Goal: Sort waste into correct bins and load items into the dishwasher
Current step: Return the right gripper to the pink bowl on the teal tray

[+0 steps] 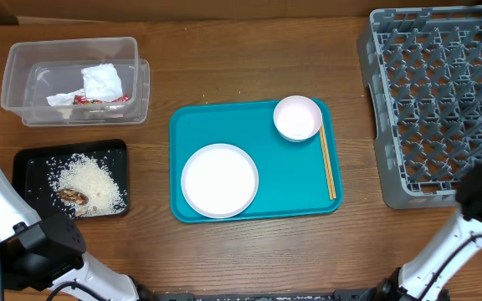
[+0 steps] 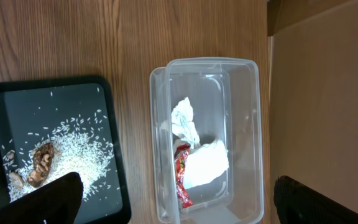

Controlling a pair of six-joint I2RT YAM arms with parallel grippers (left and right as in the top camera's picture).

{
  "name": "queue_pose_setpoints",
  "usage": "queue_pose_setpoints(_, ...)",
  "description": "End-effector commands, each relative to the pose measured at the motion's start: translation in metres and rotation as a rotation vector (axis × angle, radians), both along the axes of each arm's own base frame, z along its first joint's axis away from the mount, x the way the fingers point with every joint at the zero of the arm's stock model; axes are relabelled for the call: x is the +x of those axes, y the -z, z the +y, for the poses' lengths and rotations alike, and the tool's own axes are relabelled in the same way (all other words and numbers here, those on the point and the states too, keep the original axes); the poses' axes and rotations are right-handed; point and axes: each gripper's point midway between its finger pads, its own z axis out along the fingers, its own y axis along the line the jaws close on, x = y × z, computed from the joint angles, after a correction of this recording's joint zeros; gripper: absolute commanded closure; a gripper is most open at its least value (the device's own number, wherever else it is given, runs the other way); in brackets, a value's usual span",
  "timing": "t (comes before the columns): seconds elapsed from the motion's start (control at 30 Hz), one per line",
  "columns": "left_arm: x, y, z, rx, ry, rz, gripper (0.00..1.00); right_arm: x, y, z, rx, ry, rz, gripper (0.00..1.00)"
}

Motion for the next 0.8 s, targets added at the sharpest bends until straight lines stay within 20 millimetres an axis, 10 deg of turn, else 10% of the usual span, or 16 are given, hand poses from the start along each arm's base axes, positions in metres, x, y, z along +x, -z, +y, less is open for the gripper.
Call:
queue_pose_setpoints(0.0, -0.001, 0.002, 0.002, 0.007, -0.018, 0.010, 0.00, -0.001, 0.034, 0.057, -0.181, -0.194, 0.084, 0.26)
queue_pose_setpoints(0.2, -0.001, 0.002, 0.002, 0.007, -0.018, 0.010, 0.00, -0.021, 0.076, 0.164, -0.306, -0.413, 0.234, 0.00)
queue_pose_setpoints(0.47, -0.001, 0.002, 0.002, 0.007, -0.017, 0.010, 0.00, -0.044, 0.130, 0.252, -0.471, -0.560, 0.319, 0.00)
queue_pose_setpoints(0.6, -0.001, 0.002, 0.002, 0.007, -0.017, 0.010, 0.00, -0.057, 0.156, 0.280, -0.451, -0.533, 0.384, 0.37)
queue_pose_setpoints(0.77, -0.001, 0.002, 0.002, 0.007, -0.017, 0.010, 0.00, -0.066, 0.188, 0.302, -0.520, -0.548, 0.389, 0.30)
